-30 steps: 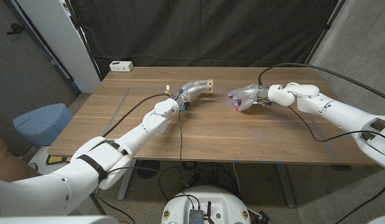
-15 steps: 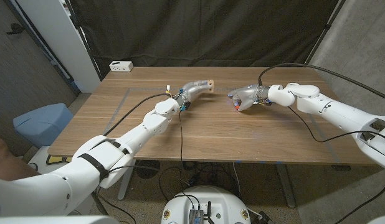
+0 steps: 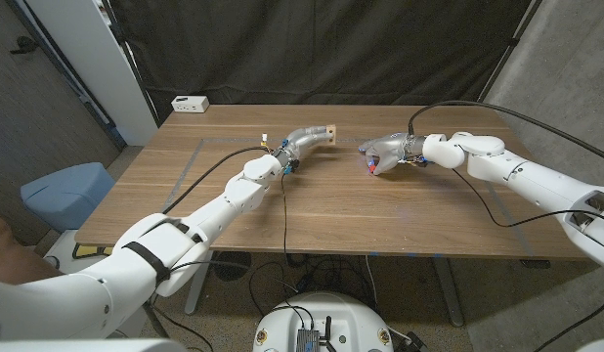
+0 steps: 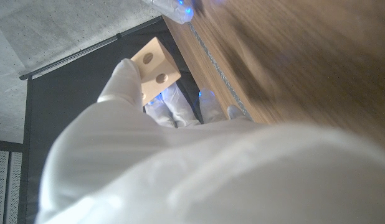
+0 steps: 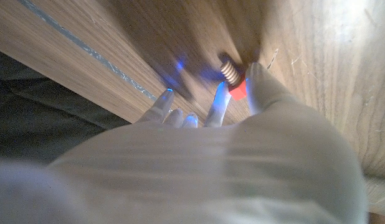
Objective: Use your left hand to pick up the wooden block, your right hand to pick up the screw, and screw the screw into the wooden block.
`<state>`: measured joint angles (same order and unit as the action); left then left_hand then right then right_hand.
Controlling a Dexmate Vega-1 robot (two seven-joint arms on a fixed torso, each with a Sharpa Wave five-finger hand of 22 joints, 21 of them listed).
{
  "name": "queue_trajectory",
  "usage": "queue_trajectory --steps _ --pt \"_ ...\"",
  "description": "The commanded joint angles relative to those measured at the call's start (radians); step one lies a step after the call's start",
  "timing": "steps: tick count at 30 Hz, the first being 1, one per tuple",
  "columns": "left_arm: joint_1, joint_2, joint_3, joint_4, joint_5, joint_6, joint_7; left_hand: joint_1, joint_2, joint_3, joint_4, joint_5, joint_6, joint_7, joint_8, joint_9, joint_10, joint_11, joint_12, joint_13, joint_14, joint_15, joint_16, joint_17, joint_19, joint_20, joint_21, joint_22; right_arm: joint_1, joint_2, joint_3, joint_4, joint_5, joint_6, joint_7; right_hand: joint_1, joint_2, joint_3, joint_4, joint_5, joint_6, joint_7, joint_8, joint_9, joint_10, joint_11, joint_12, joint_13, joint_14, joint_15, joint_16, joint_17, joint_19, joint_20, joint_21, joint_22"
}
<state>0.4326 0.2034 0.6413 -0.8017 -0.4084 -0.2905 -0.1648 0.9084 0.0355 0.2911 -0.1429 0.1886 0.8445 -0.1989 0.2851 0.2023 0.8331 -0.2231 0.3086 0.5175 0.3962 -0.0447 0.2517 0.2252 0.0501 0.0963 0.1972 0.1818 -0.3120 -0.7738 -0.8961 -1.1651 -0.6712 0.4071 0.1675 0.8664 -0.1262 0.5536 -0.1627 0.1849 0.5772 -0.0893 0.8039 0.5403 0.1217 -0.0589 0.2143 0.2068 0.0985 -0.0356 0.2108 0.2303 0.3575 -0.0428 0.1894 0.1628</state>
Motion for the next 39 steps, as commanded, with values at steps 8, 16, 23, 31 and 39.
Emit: queue_trajectory --steps 8,16,23,31,39 --pt "0.020 0.010 0.001 -0.041 0.005 -0.002 0.014 0.005 0.010 0.000 0.003 0.005 0.024 0.011 0.007 0.005 0.009 0.004 -0.001 0.004 0.009 -0.099 0.003 0.001 0.005 0.002 0.007 0.001 -0.082 -0.041 0.084 -0.108 0.097 -0.077 0.010 0.008 0.000 0.008 -0.002 0.003 0.009 0.002 0.013 0.005 0.016 -0.002 0.008 0.003 0.009 -0.054 0.006 0.003 0.011 -0.042 0.002 0.003" --pt "0.033 0.023 0.005 -0.071 0.013 0.004 0.020 0.004 0.010 -0.001 0.003 0.005 0.025 0.010 0.007 0.005 0.010 0.004 -0.002 0.004 0.010 -0.099 0.004 0.001 0.005 0.002 0.007 0.001 -0.136 -0.063 0.138 -0.181 0.157 -0.137 0.010 0.007 0.000 0.009 -0.001 0.002 0.006 0.007 0.017 0.008 0.027 0.008 0.011 0.003 0.012 -0.053 0.006 0.004 0.017 -0.047 0.003 0.003" --pt "0.034 0.026 0.009 -0.077 0.018 0.003 0.020 0.005 0.011 -0.002 0.002 0.005 0.026 0.009 0.007 0.005 0.010 0.004 -0.003 0.005 0.009 -0.099 0.003 0.001 0.005 0.003 0.007 0.001 -0.180 -0.064 0.190 -0.206 0.247 -0.165 -0.005 0.005 0.001 0.010 0.000 0.003 0.010 0.012 0.024 0.010 0.032 0.014 0.011 0.003 0.013 -0.050 0.006 0.004 0.020 -0.050 0.002 0.002" --pt "0.034 0.026 0.013 -0.082 0.032 -0.020 0.029 0.005 0.011 -0.003 0.001 0.005 0.027 0.013 0.007 0.005 0.012 0.004 -0.003 0.006 0.015 -0.098 0.005 0.001 0.005 0.002 0.007 0.001 -0.214 -0.068 0.224 -0.244 0.298 -0.195 -0.026 0.001 0.002 0.010 0.002 0.003 0.020 0.013 0.033 0.012 0.040 0.019 0.012 0.003 0.019 -0.049 0.007 0.006 0.023 -0.051 0.001 0.002" --pt "0.039 0.028 0.015 -0.093 0.043 -0.037 0.038 0.007 0.009 -0.004 -0.001 0.005 0.030 0.012 0.008 0.005 0.015 0.004 -0.004 0.007 0.017 -0.099 0.005 0.000 0.008 0.002 0.008 0.001 -0.263 -0.071 0.270 -0.292 0.377 -0.239 -0.047 -0.003 0.003 0.010 0.004 0.004 0.020 0.015 0.038 0.014 0.049 0.020 0.013 0.003 0.021 -0.046 0.008 0.007 0.025 -0.049 0.000 0.002"
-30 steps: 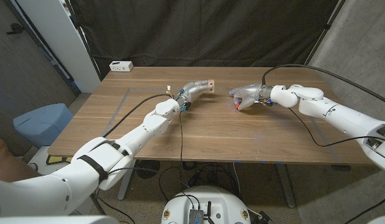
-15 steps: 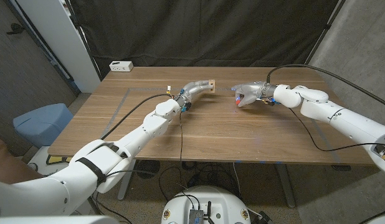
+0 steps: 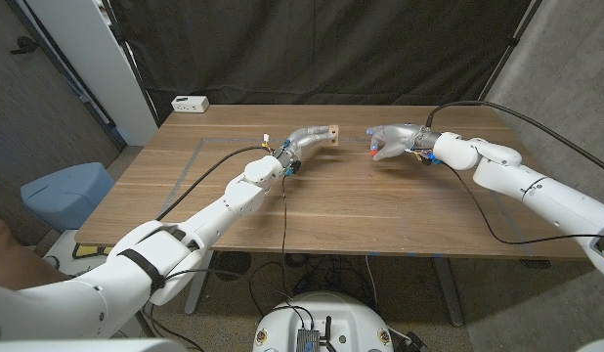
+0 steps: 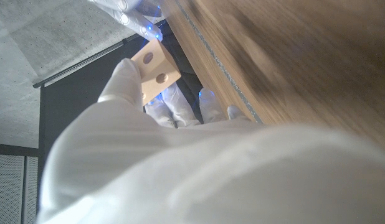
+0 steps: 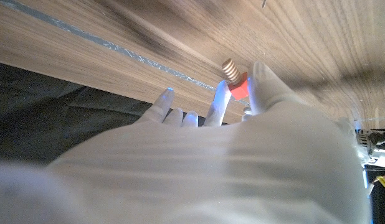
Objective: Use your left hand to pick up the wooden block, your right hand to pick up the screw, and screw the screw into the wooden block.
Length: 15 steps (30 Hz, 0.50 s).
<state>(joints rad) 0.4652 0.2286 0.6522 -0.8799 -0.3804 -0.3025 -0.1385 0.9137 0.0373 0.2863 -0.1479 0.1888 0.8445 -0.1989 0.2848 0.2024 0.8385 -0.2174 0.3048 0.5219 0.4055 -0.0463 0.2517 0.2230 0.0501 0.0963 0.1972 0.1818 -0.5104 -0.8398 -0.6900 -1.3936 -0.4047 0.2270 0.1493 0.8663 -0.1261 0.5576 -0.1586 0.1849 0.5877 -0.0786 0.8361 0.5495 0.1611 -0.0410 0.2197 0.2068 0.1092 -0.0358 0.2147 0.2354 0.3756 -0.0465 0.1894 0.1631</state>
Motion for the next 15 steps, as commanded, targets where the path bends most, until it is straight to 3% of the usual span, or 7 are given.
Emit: queue_trajectory --steps 1,15 --pt "0.006 0.003 0.005 -0.015 0.017 -0.028 0.012 0.001 0.007 0.001 0.004 0.005 0.032 0.010 0.008 0.005 0.010 -0.002 0.000 0.003 0.009 -0.098 0.006 0.002 0.009 0.002 0.008 0.001 -0.071 -0.004 0.070 -0.069 0.122 -0.065 -0.032 -0.004 0.003 0.006 0.000 0.004 0.009 0.004 0.006 0.005 0.010 0.004 0.007 0.003 0.009 -0.045 0.004 0.002 0.007 -0.045 0.000 0.002" --pt "-0.017 -0.039 0.011 0.070 0.024 -0.113 -0.007 0.001 0.006 -0.001 0.004 0.004 0.033 0.010 0.008 0.005 0.013 -0.002 0.000 0.004 0.010 -0.101 0.006 0.002 0.011 0.001 0.009 0.001 -0.153 0.003 0.151 -0.138 0.290 -0.135 -0.083 -0.013 0.004 0.005 0.003 0.006 0.007 0.009 0.012 0.006 0.014 0.012 0.005 0.004 0.006 -0.039 0.002 0.004 0.005 -0.045 -0.002 0.002"
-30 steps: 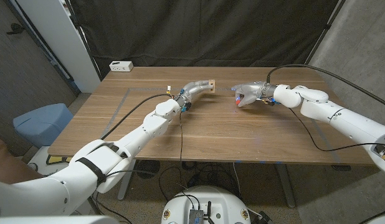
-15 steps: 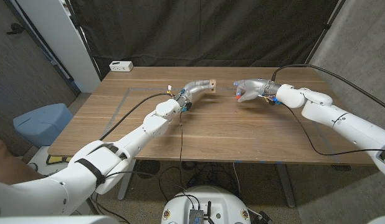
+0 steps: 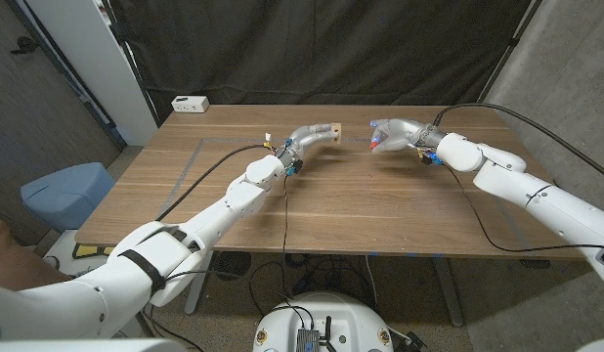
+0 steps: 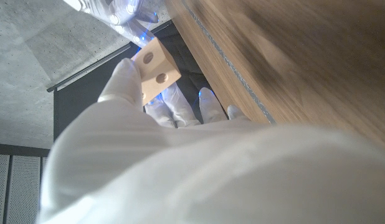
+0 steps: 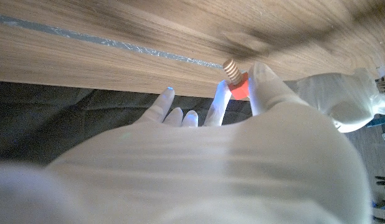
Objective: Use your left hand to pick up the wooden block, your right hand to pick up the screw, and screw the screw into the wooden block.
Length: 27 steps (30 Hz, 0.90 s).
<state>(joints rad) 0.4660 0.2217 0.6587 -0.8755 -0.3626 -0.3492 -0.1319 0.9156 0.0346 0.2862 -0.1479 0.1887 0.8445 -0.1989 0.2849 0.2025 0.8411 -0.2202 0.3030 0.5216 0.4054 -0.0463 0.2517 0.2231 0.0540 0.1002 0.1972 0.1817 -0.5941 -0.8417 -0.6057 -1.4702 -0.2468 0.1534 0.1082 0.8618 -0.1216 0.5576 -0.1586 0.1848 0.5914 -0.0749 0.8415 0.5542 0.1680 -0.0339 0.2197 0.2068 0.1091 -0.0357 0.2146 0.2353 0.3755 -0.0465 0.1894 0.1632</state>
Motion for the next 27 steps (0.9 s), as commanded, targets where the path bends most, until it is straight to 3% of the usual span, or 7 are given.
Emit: queue_trajectory --steps 1,13,27 --pt "-0.019 -0.037 0.003 0.075 0.003 -0.074 -0.016 -0.001 0.008 -0.001 0.003 0.004 0.034 0.010 0.009 0.005 0.011 0.001 0.002 0.004 0.010 -0.102 0.005 0.002 0.007 -0.002 0.009 0.001 -0.074 0.005 0.072 -0.067 0.141 -0.067 -0.047 -0.009 0.000 0.005 0.003 0.006 0.004 0.004 0.007 0.001 0.007 0.004 0.005 0.004 0.005 -0.039 0.002 0.004 0.005 -0.044 -0.002 0.002" --pt "-0.018 -0.067 0.000 0.127 -0.002 -0.124 -0.019 -0.002 0.008 -0.003 0.004 0.004 0.035 0.010 0.008 0.005 0.012 0.001 0.000 0.005 0.003 -0.100 0.002 0.002 0.004 -0.001 0.007 0.001 -0.144 0.025 0.139 -0.105 0.303 -0.094 -0.098 -0.017 0.003 0.004 0.005 0.009 0.006 0.009 0.005 -0.012 0.014 0.016 0.005 0.004 0.003 -0.034 0.002 0.006 0.004 -0.045 -0.003 0.002" --pt "-0.034 -0.113 0.012 0.203 0.020 -0.199 0.001 -0.004 0.009 -0.005 0.005 0.003 0.035 0.010 0.007 0.005 0.011 0.001 -0.003 0.007 -0.004 -0.100 -0.001 0.002 -0.006 -0.003 0.004 0.001 -0.187 0.070 0.192 -0.099 0.448 -0.038 -0.150 -0.028 0.007 0.002 0.007 0.014 0.015 0.014 0.001 -0.033 0.023 0.028 0.005 0.004 0.001 -0.026 0.002 0.008 0.003 -0.042 -0.004 0.002"
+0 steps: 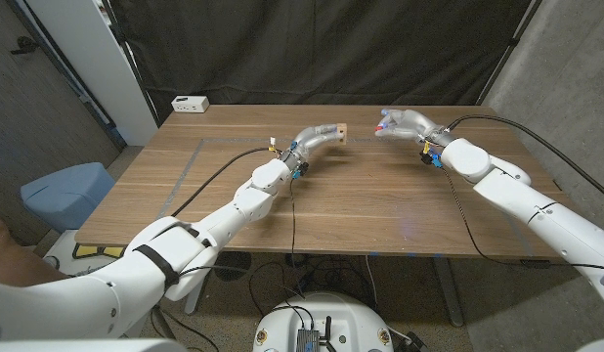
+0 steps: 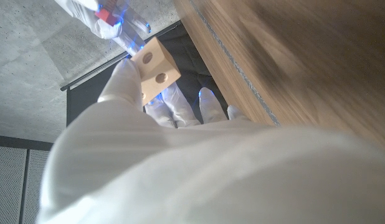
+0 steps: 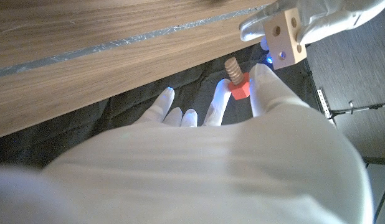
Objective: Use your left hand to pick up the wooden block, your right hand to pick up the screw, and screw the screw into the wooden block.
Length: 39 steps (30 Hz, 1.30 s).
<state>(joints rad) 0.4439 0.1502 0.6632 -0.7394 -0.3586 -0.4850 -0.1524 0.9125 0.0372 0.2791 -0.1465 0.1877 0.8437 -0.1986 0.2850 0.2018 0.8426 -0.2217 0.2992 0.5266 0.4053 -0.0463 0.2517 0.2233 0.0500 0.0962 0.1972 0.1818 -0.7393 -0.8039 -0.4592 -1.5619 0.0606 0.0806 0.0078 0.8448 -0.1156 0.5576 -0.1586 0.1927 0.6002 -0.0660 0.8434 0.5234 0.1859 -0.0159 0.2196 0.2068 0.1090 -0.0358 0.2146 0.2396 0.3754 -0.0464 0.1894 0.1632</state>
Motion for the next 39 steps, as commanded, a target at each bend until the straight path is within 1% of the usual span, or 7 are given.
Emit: queue_trajectory --steps 1,9,12,24,28,32,39 --pt "-0.013 -0.044 0.010 0.069 0.022 -0.070 0.028 -0.001 0.007 0.002 0.004 0.004 0.036 0.009 0.007 0.006 0.009 0.003 0.001 0.002 -0.004 -0.100 -0.001 0.002 -0.002 0.001 0.004 0.001 -0.046 0.036 0.049 -0.008 0.148 0.042 -0.053 -0.011 0.001 0.002 0.007 0.007 0.006 0.005 -0.001 -0.004 0.004 0.009 0.004 0.004 0.000 -0.025 0.002 0.004 0.003 -0.043 -0.004 0.002" --pt "-0.009 -0.054 0.024 0.063 0.049 -0.092 0.058 -0.001 0.007 0.002 0.003 0.004 0.038 0.007 0.007 0.006 0.012 0.003 0.001 0.002 -0.003 -0.101 -0.001 0.001 -0.002 0.000 0.004 0.001 -0.074 0.062 0.066 -0.032 0.176 0.058 -0.110 -0.015 -0.001 0.002 0.005 0.010 0.009 0.009 -0.004 -0.017 0.005 0.014 0.002 0.004 -0.003 -0.021 0.000 0.004 0.001 -0.042 -0.004 0.002" --pt "-0.008 -0.065 0.023 0.071 0.046 -0.100 0.060 0.000 0.006 0.001 0.002 0.004 0.038 0.006 0.007 0.006 0.011 0.003 0.001 0.003 -0.002 -0.101 -0.001 0.001 -0.002 0.000 0.004 0.001 -0.084 0.081 0.071 -0.034 0.192 0.068 -0.130 -0.016 0.000 0.002 0.005 0.010 0.009 0.010 -0.005 -0.021 0.006 0.013 0.002 0.004 -0.003 -0.021 0.000 0.004 0.000 -0.041 -0.004 0.002" --pt "-0.033 -0.128 0.017 0.176 0.022 -0.147 0.037 -0.001 0.009 0.001 0.004 0.004 0.040 0.008 0.007 0.006 0.013 0.003 0.000 0.004 -0.001 -0.099 0.000 0.002 -0.002 0.002 0.005 0.001 -0.110 0.152 0.082 -0.009 0.206 0.159 -0.205 -0.017 0.003 0.000 0.004 0.013 0.012 0.012 -0.008 -0.034 0.006 0.016 0.000 0.005 -0.002 -0.019 0.001 0.004 -0.001 -0.041 -0.004 0.002" --pt "-0.045 -0.144 0.019 0.210 0.019 -0.154 0.025 -0.001 0.009 0.001 0.003 0.004 0.041 0.007 0.007 0.006 0.014 0.003 -0.001 0.004 0.000 -0.100 0.000 0.001 -0.002 0.001 0.005 0.001 -0.112 0.171 0.081 -0.005 0.199 0.175 -0.229 -0.016 0.005 -0.001 0.003 0.014 0.012 0.013 -0.009 -0.038 0.005 0.013 -0.001 0.005 -0.002 -0.018 0.001 0.004 -0.001 -0.040 -0.004 0.002" --pt "-0.057 -0.164 0.017 0.248 0.009 -0.158 0.010 -0.001 0.009 0.000 0.003 0.004 0.041 0.008 0.007 0.006 0.014 0.003 -0.001 0.004 0.000 -0.100 0.000 0.002 -0.001 0.002 0.005 0.001 -0.113 0.188 0.078 -0.002 0.194 0.182 -0.246 -0.015 0.005 -0.003 0.002 0.015 0.011 0.012 -0.011 -0.043 0.005 0.015 -0.002 0.005 -0.002 -0.018 0.001 0.003 -0.001 -0.040 -0.004 0.002" --pt "-0.083 -0.197 0.015 0.310 0.000 -0.157 -0.003 -0.001 0.012 0.001 0.004 0.005 0.041 0.011 0.007 0.006 0.015 0.003 -0.001 0.005 0.000 -0.100 0.000 0.002 -0.001 0.002 0.005 0.001 -0.107 0.210 0.067 0.014 0.184 0.196 -0.257 -0.014 0.006 -0.006 0.001 0.017 0.010 0.011 -0.013 -0.051 0.003 0.015 -0.004 0.005 -0.003 -0.017 0.001 0.002 -0.004 -0.040 -0.005 0.002"
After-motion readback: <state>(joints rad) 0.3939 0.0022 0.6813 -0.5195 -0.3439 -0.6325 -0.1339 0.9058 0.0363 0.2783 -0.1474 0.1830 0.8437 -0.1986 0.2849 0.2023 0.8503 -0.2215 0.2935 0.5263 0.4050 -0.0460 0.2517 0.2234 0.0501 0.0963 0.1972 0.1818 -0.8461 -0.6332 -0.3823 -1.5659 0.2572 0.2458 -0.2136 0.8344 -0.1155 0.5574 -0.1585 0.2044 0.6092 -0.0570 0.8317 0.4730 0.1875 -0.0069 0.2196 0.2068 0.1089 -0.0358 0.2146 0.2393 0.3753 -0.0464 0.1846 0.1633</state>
